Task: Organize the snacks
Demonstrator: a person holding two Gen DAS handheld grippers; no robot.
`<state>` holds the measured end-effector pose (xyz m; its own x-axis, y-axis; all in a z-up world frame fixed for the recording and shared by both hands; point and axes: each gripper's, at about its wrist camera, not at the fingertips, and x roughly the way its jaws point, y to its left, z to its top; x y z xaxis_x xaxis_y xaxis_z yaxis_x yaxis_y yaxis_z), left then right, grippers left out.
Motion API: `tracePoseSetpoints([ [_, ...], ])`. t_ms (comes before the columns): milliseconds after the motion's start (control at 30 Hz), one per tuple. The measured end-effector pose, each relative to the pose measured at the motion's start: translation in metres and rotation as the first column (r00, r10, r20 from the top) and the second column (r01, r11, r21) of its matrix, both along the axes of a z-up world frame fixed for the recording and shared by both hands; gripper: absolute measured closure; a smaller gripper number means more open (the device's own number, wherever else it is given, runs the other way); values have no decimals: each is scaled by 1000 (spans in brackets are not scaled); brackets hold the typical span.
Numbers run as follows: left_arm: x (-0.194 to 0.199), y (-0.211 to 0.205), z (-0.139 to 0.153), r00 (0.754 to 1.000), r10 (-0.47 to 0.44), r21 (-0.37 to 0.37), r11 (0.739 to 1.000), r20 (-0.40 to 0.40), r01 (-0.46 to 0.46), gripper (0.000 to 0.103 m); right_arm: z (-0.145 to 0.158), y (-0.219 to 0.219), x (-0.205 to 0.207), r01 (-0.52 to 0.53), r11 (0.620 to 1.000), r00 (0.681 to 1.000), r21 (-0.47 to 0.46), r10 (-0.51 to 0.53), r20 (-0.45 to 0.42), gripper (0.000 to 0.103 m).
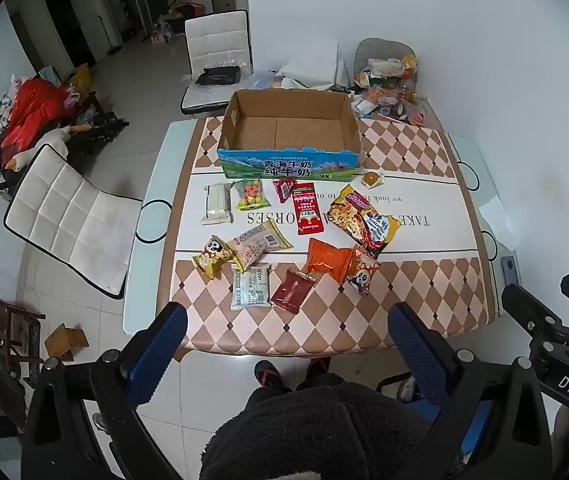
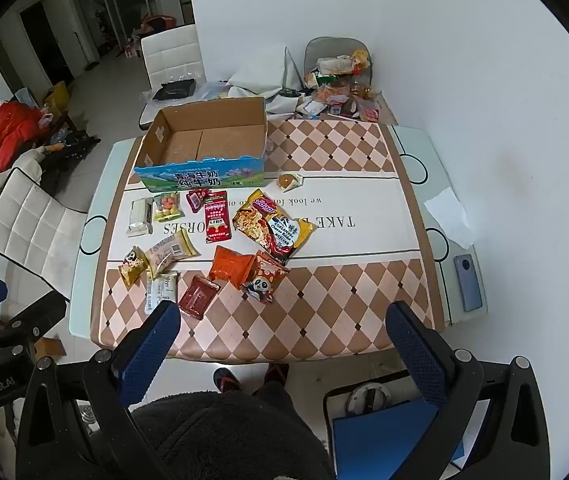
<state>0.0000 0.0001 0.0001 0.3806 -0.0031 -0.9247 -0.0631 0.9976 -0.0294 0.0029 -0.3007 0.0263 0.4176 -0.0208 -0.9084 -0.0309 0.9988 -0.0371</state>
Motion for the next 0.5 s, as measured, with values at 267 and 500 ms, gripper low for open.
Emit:
tracePoseSetpoints([
  [267, 0, 0, 0, 1000, 0, 2, 1000, 2, 0, 0, 2, 0, -2, -1, 1000, 1000, 6, 1, -1, 0],
  [500, 0, 0, 0, 1000, 1, 1, 1000, 3, -1, 0, 4, 1, -5, -2, 1000, 1000, 7, 2, 1, 0],
])
